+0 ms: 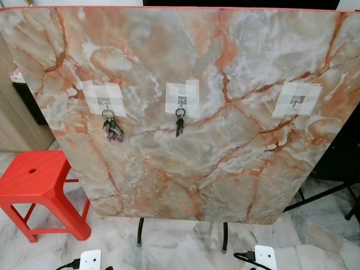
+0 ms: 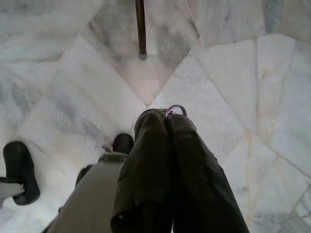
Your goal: Hang keys on a hook
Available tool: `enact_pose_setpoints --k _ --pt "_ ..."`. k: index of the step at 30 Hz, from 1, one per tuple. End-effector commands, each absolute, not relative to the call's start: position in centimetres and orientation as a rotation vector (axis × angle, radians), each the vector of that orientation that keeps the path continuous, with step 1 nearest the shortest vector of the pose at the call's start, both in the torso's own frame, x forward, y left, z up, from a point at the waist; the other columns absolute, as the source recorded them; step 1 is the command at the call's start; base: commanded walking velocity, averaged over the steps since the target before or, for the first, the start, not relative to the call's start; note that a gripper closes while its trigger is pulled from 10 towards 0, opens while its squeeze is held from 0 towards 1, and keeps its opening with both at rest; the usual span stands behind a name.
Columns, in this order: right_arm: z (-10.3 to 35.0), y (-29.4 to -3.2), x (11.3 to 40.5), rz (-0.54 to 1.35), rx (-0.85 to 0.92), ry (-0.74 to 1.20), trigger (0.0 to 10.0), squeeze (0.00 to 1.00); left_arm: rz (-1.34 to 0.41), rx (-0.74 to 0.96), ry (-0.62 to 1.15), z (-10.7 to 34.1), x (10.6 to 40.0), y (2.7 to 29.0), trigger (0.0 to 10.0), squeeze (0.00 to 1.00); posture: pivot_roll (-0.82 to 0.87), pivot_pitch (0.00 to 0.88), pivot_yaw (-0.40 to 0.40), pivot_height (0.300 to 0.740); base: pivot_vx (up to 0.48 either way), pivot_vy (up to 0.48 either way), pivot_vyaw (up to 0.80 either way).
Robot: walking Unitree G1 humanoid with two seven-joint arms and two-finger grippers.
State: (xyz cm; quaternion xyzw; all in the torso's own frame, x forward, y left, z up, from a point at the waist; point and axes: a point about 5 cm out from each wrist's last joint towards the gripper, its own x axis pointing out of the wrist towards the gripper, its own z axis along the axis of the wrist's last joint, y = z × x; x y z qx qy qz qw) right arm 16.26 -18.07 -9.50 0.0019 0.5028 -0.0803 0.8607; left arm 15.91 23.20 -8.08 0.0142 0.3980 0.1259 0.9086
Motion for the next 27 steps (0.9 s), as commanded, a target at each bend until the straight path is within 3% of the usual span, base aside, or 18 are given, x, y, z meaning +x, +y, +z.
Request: enact_pose_setpoints --k 1,20,27 --pt "-9.3 -18.3 16.7 -0.179 0.012 1.039 10.0 0.00 0.257 0.028 0.844 -8.3 15.5 23.2 10.0 0.00 -0.01 0.000 -0.016 0.740 0.281 0.000 0.00" --pt "-8.5 -18.6 18.3 -0.215 0.039 0.972 10.0 0.00 0.236 0.045 0.839 -8.3 15.6 23.1 10.0 0.00 -0.01 0.000 -0.015 0.740 0.294 0.000 0.00" --pt "-7.9 -18.9 19.3 -0.277 0.062 0.931 10.0 0.00 0.238 0.046 0.847 -8.3 15.3 23.3 10.0 0.00 -0.01 0.000 -0.016 0.740 0.000 0.000 0.00"
